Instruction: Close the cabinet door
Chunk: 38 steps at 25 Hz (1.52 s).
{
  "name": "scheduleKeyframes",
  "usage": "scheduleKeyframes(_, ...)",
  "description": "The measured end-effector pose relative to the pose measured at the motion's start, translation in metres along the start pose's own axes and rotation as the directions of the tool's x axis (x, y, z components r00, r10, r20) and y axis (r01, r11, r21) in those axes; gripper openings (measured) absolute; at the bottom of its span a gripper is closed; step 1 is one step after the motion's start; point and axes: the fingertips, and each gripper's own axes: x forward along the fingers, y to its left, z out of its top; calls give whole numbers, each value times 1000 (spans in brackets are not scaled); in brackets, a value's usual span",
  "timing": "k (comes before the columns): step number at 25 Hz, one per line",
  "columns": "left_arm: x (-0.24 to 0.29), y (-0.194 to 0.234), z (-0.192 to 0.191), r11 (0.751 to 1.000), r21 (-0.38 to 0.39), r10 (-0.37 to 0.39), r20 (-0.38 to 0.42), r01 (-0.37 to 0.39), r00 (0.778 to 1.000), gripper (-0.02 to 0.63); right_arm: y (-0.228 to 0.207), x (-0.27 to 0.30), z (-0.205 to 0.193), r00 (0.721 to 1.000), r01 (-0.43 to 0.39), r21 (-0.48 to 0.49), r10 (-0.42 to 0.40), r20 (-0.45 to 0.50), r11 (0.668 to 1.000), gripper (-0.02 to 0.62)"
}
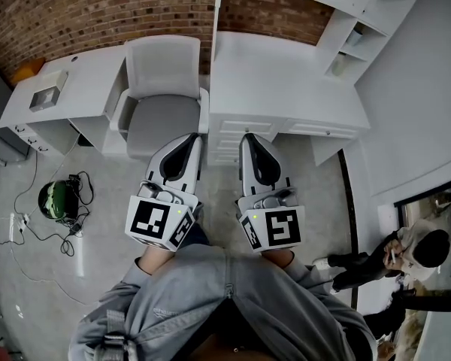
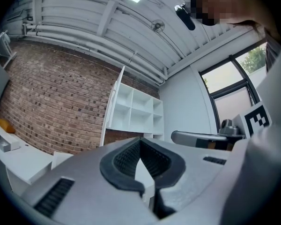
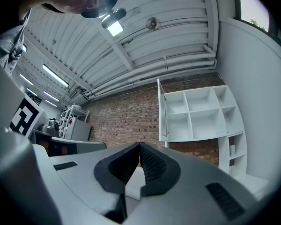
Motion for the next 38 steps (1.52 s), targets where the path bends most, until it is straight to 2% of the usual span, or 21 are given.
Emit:
scheduleKeyframes(24, 131, 104, -6, 995, 1, -99, -6, 99, 995, 6, -46, 153, -40, 997, 75, -14, -75, -11, 997, 28)
scheduleKeyframes(38, 177, 131, -10, 980, -18, -198, 8, 198, 980, 5, -65, 191, -52, 985, 171, -42, -172, -15, 984, 27)
